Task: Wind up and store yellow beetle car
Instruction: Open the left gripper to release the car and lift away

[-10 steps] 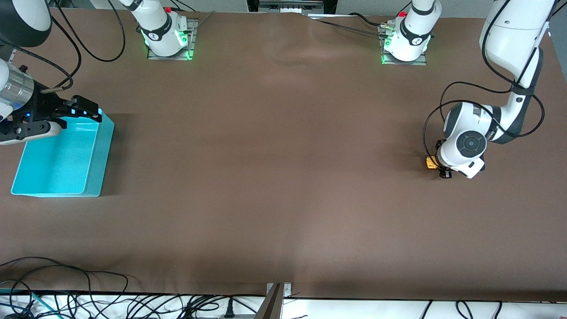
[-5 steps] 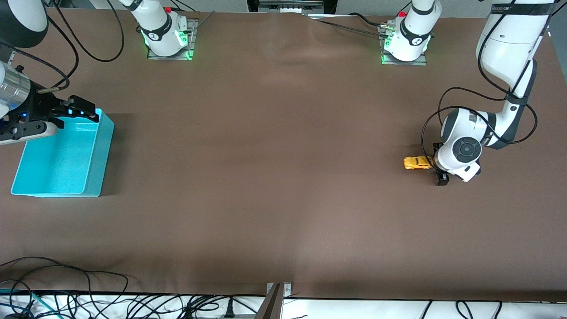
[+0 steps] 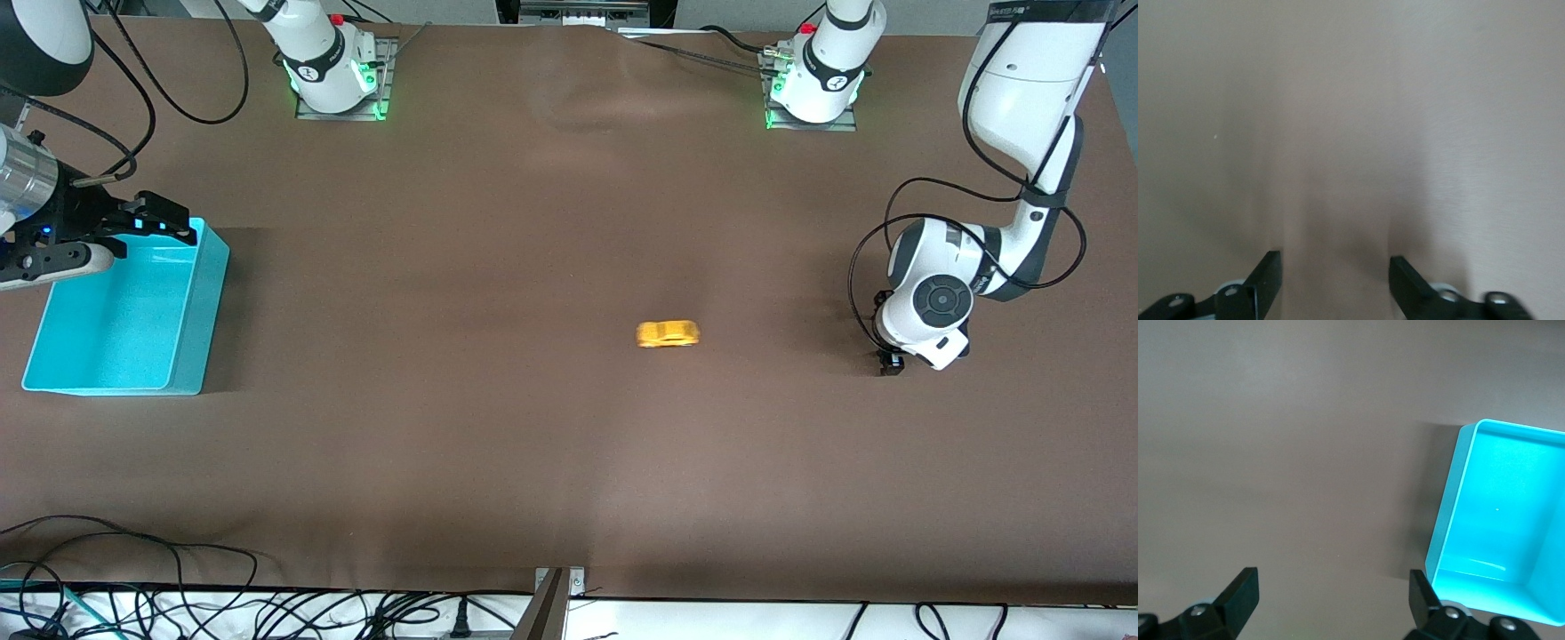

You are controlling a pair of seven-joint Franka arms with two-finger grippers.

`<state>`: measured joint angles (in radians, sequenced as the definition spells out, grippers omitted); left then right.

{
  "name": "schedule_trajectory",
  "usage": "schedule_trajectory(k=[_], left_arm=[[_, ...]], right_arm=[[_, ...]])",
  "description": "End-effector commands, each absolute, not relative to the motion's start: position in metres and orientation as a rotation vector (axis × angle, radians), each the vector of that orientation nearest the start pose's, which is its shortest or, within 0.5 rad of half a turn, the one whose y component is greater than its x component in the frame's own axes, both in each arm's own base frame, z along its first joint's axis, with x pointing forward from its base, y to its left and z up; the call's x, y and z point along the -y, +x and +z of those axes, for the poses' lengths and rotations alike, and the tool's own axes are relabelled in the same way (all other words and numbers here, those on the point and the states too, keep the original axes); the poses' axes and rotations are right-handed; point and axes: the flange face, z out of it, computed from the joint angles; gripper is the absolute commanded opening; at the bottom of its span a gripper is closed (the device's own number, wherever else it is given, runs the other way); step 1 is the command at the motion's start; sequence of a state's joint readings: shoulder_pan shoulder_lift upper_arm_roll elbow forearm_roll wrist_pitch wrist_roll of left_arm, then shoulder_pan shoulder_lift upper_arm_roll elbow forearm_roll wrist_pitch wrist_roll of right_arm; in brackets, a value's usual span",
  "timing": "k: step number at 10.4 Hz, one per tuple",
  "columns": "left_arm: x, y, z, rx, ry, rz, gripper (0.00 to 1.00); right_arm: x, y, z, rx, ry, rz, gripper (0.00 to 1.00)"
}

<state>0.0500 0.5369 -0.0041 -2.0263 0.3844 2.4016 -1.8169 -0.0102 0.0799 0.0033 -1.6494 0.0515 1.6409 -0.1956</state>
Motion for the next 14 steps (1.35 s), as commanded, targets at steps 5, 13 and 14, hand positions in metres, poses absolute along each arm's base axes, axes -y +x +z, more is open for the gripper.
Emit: schedule_trajectory(k=[5, 13, 14], left_arm=[[-0.034, 0.609, 0.273, 1.842, -2.295, 0.023, 0.79], [-0.026, 0.636, 0.398, 1.208, -2.752, 0.392, 1.00], [-0.023, 0.634, 0.419, 1.142, -2.790, 0.384, 1.00]], right_arm=[[0.007, 0.576, 0.555, 0.323, -3.057, 0.122, 1.00], [0.010, 0.586, 0.531, 0.419, -3.044, 0.180, 1.00], [0.010, 0.586, 0.530, 0.423, -3.041, 0.184, 1.00]])
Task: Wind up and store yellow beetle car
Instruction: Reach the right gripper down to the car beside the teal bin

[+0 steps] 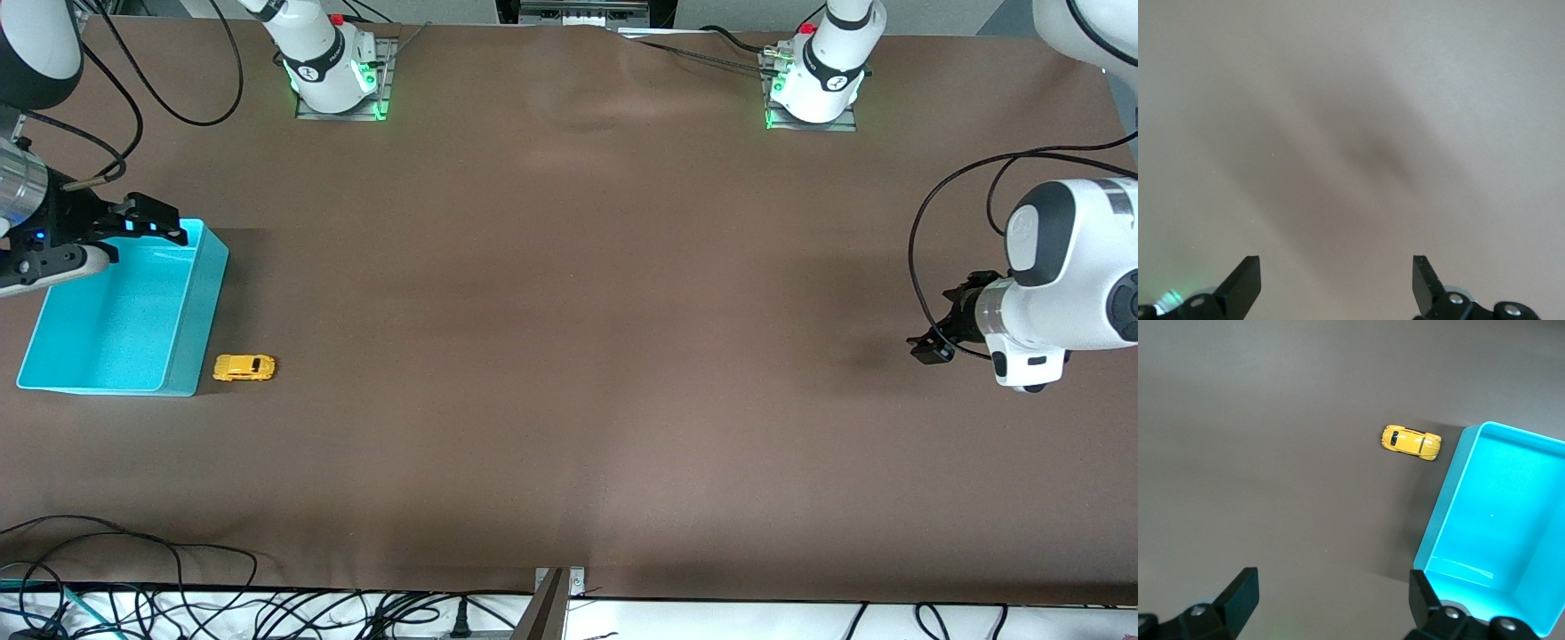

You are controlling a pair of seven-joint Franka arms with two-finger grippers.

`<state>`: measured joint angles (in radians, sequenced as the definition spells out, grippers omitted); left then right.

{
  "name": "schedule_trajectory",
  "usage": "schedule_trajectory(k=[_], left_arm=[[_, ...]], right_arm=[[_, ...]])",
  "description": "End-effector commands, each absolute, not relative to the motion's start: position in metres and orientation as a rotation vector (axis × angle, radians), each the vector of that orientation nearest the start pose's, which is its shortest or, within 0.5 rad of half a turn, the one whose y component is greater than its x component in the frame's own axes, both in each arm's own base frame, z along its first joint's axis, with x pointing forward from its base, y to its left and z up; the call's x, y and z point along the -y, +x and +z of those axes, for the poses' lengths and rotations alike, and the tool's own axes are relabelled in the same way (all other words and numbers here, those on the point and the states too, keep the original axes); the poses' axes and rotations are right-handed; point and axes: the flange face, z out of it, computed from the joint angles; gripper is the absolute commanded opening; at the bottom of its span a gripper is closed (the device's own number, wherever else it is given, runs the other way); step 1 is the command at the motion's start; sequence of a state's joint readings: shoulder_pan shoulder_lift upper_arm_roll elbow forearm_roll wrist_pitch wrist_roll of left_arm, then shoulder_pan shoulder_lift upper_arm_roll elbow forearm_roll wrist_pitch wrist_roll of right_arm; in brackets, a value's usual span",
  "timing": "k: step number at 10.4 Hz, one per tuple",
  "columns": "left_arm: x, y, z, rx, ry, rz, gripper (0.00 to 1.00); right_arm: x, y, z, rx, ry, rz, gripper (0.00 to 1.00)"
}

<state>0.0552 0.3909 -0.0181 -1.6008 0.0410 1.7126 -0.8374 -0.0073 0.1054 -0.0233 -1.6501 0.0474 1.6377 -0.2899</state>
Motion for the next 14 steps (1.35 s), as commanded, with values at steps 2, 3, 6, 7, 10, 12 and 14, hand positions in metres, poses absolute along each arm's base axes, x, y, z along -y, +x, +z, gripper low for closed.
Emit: schedule_trajectory(k=[2, 3, 6, 7, 10, 12, 14], left_arm=[[-0.010, 0.625, 0.465, 0.996, -2.887, 0.315, 1.00], [-0.007, 0.621, 0.481, 0.936, -2.921, 0.285, 1.00], [0.008, 0.616, 0.555, 0.626, -3.035, 0.231, 1.00], [0.008, 0.615, 0.569, 0.514, -3.066, 0.220, 1.00], [0.016, 0.612, 0.583, 0.334, -3.104, 0.206, 1.00], [0.021, 0.606, 0.600, 0.316, -3.113, 0.161, 1.00], [0.018, 0.607, 0.625, 0.311, -3.124, 0.078, 1.00]], right_arm=[[0.009, 0.589, 0.522, 0.425, -3.039, 0.198, 1.00], [0.010, 0.591, 0.519, 0.422, -3.038, 0.205, 1.00], [0.009, 0.610, 0.497, 0.716, -2.982, 0.167, 1.00], [0.007, 0.610, 0.484, 0.922, -2.921, 0.140, 1.00], [0.040, 0.630, 0.439, 1.423, -2.705, 0.044, 1.00], [0.051, 0.636, 0.397, 1.738, -2.561, 0.093, 1.00], [0.057, 0.638, 0.345, 2.010, -2.399, 0.064, 1.00]])
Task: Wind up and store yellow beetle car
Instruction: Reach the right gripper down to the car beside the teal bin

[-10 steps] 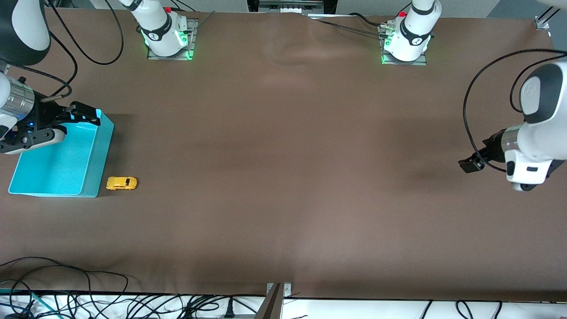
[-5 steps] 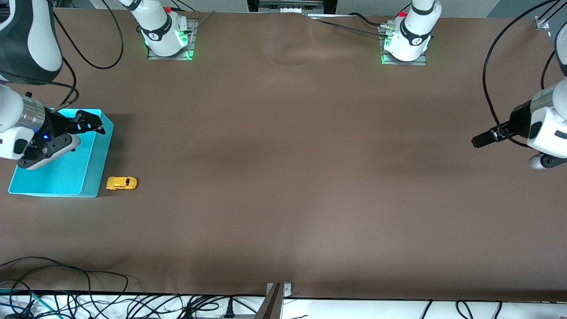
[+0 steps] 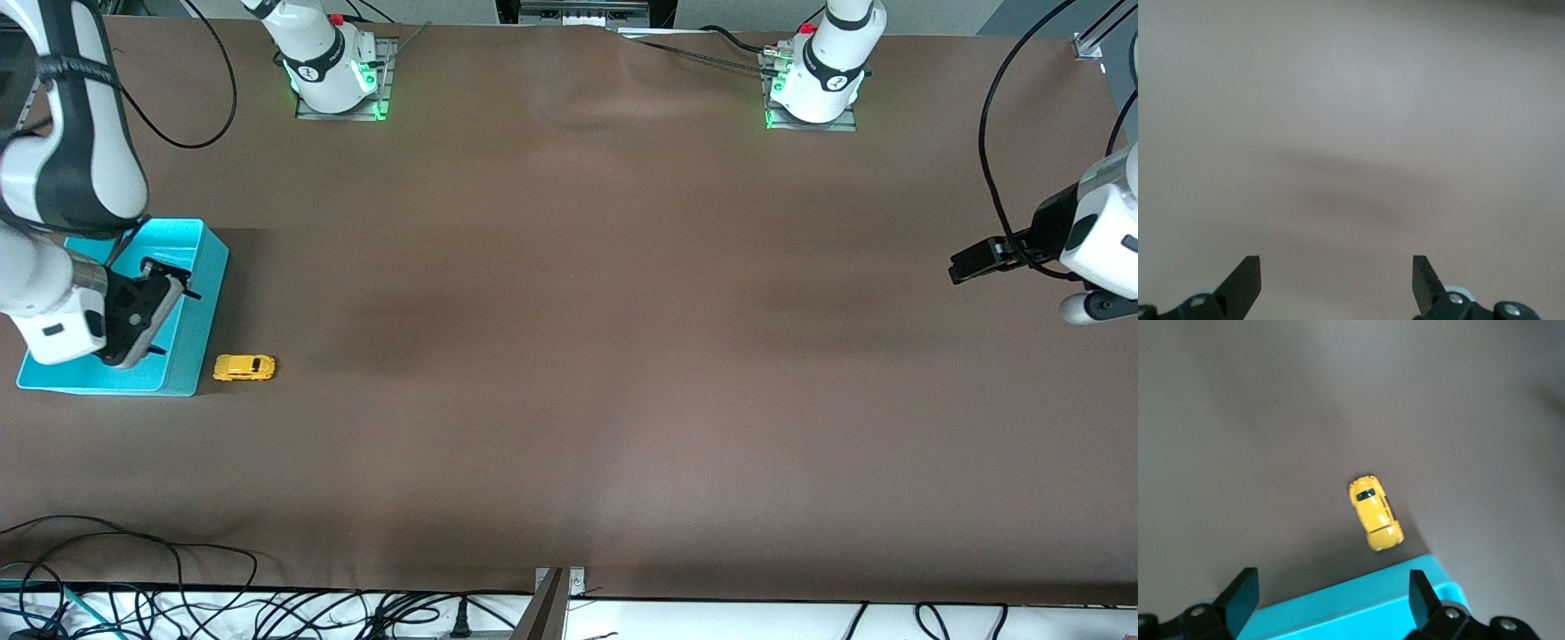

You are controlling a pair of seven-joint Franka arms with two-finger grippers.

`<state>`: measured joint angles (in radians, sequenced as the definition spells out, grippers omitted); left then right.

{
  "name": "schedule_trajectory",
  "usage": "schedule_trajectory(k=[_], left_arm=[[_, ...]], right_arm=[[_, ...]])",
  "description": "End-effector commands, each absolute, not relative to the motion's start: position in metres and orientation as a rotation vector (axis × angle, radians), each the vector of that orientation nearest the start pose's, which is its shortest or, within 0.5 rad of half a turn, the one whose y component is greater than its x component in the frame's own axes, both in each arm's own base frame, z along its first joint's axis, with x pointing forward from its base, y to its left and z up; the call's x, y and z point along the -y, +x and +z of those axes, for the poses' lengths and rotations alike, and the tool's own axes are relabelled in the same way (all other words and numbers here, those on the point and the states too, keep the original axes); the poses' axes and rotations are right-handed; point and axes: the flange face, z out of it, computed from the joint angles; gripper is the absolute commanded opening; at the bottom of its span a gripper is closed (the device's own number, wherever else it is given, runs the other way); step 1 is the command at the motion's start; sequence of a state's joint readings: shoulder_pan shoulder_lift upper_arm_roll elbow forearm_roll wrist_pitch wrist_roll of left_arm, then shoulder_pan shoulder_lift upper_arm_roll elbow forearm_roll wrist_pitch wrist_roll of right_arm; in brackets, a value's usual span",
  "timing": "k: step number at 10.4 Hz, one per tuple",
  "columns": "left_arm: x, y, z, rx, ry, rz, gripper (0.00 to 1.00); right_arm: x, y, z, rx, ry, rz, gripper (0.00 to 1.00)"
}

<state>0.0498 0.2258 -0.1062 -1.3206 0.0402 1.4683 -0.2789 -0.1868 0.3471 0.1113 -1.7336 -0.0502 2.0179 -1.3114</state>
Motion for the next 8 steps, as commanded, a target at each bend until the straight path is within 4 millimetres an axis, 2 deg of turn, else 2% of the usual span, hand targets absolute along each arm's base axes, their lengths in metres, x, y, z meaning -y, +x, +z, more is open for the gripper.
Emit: schedule_trajectory(k=[1, 4, 6, 8], left_arm=[[0.019, 0.607, 0.625, 0.309, -3.126, 0.081, 1.00], [0.017, 0.607, 0.627, 0.195, -3.133, 0.073, 1.00], [0.020, 0.606, 0.628, 0.149, -3.224, 0.086, 1.00], [0.025, 0.604, 0.629, 0.135, -3.216, 0.100, 1.00]], right_arm=[[0.057, 0.638, 0.318, 2.112, -2.319, 0.062, 1.00], [0.055, 0.641, 0.264, 2.275, -2.187, 0.004, 1.00], [0.076, 0.641, 0.227, 2.283, -2.164, -0.016, 1.00], [0.078, 0.645, 0.213, 2.364, -2.123, -0.071, 1.00]])
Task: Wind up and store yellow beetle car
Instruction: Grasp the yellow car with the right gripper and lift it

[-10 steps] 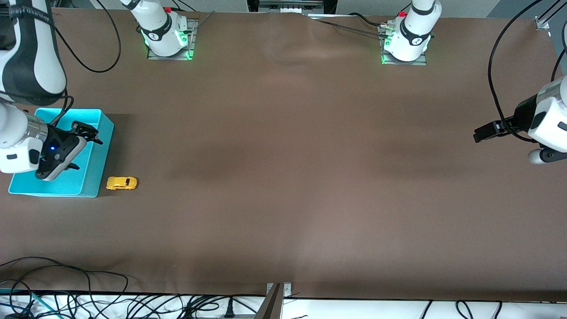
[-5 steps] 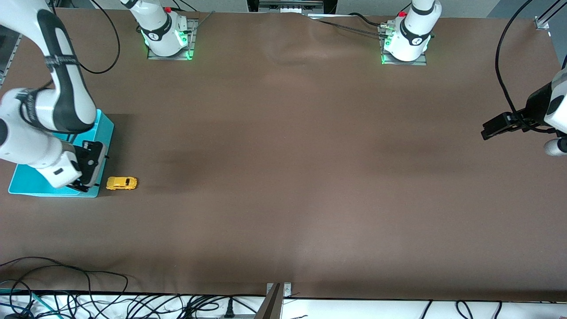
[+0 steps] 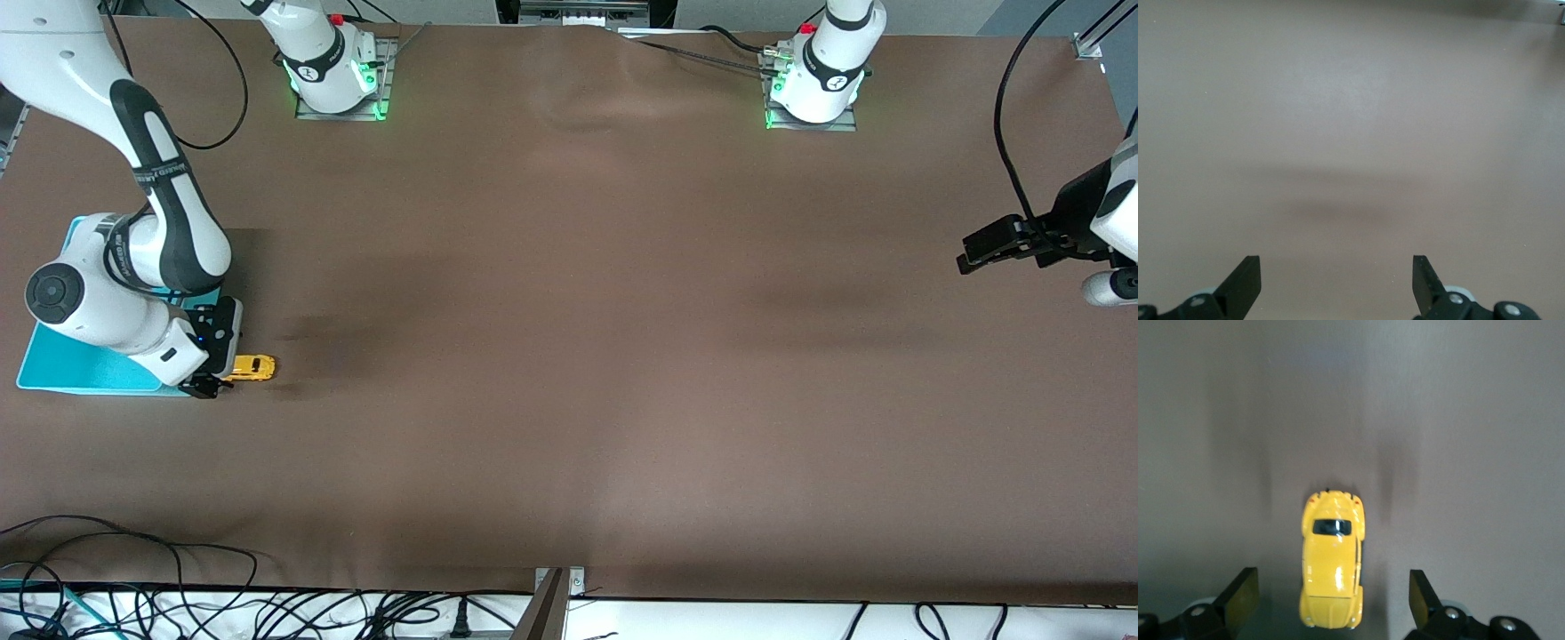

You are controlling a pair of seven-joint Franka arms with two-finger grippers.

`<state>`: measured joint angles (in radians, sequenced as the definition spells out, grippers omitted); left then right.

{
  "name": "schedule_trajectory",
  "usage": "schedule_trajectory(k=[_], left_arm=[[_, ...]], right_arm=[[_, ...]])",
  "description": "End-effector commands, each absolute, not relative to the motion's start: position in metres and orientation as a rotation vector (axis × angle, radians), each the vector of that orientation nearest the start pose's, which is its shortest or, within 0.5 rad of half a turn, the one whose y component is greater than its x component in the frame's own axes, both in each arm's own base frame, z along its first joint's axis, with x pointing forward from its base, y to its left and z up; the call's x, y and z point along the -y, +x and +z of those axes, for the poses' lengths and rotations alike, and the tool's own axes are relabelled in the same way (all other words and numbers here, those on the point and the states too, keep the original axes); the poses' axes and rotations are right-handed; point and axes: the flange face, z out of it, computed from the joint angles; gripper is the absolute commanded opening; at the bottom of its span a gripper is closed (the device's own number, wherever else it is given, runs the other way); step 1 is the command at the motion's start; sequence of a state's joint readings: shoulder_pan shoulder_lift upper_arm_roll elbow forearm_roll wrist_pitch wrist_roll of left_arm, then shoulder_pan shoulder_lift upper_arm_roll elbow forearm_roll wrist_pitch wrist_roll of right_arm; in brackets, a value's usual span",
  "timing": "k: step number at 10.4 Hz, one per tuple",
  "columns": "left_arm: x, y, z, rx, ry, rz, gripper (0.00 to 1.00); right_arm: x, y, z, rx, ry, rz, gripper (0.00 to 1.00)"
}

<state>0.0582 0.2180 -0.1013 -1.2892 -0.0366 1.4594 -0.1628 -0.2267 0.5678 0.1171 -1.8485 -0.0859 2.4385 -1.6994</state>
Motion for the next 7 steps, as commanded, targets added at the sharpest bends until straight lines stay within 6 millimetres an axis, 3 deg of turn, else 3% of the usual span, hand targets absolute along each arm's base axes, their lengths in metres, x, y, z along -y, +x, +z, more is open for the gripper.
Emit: schedule_trajectory(k=[1, 4, 7], left_arm=[[0.025, 0.602, 0.627, 0.133, -3.216, 0.133, 1.00], [0.027, 0.601, 0.627, 0.133, -3.216, 0.136, 1.00], [0.019, 0.602, 0.627, 0.157, -3.214, 0.135, 1.00]], right_arm=[[0.078, 0.646, 0.204, -2.318, 2.064, 0.074, 1.00], [0.077, 0.647, 0.197, -2.367, 2.004, 0.083, 0.96], [0.077, 0.645, 0.187, -2.410, 1.979, 0.077, 0.53]])
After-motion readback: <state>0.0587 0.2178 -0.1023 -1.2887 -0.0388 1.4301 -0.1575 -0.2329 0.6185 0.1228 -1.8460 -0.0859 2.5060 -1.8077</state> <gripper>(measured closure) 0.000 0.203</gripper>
